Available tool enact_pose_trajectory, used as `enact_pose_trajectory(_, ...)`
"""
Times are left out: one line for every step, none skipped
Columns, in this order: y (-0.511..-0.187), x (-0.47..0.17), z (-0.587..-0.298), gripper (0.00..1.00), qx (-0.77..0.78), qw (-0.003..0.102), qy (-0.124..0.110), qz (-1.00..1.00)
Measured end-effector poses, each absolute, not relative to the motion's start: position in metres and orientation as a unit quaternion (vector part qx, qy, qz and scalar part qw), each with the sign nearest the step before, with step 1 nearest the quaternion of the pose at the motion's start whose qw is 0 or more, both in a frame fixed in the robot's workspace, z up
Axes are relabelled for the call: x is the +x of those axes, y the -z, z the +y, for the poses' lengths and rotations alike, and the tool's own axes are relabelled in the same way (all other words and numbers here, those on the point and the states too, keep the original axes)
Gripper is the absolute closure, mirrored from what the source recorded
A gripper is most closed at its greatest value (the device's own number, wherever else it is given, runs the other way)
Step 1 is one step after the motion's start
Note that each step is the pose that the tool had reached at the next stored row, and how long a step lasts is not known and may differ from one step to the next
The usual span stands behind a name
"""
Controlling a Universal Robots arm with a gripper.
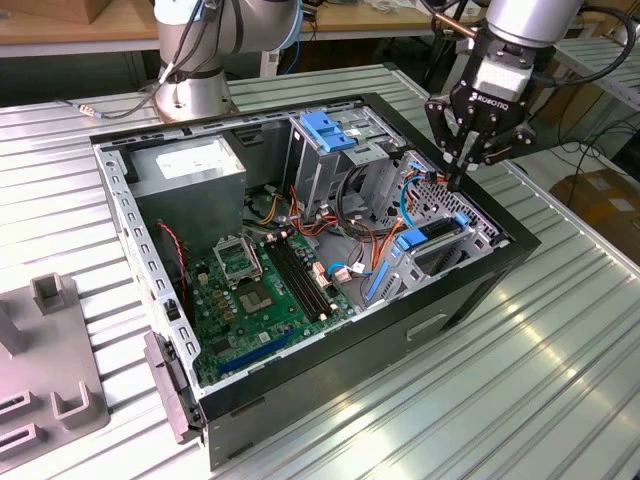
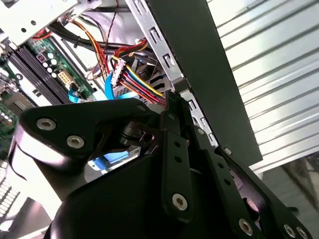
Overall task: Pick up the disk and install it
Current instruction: 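Insert the first disk wire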
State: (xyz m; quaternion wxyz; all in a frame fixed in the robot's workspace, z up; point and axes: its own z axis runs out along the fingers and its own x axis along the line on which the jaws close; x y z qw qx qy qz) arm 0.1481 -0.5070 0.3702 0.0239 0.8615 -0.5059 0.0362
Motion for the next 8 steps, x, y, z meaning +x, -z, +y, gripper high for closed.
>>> enact_pose_trajectory(-0.37,0.1481,-0.5071,0.84,0.858,0.024,-0.036,-0.512)
enact_pose_trajectory(-0.3699,0.1481,-0.507,0.84,0.853,0.025,-0.036,-0.52)
enact_pose_trajectory(-0.3697,0.1481,-0.507,0.84,0.849,0.025,-0.036,-0.527)
enact_pose_trajectory(-0.3695,0.1481,-0.507,0.84,0.844,0.025,-0.035,-0.534)
enact_pose_trajectory(-0.3693,0.1481,-0.507,0.84,0.84,0.025,-0.035,-0.542)
enact_pose_trajectory(-0.3691,0.1481,-0.507,0.84,0.835,0.026,-0.035,-0.549)
enact_pose_trajectory(-0.3689,0.1481,-0.507,0.84,0.83,0.026,-0.035,-0.556)
enact_pose_trajectory(-0.3687,0.1481,-0.507,0.84,0.825,0.026,-0.035,-0.563)
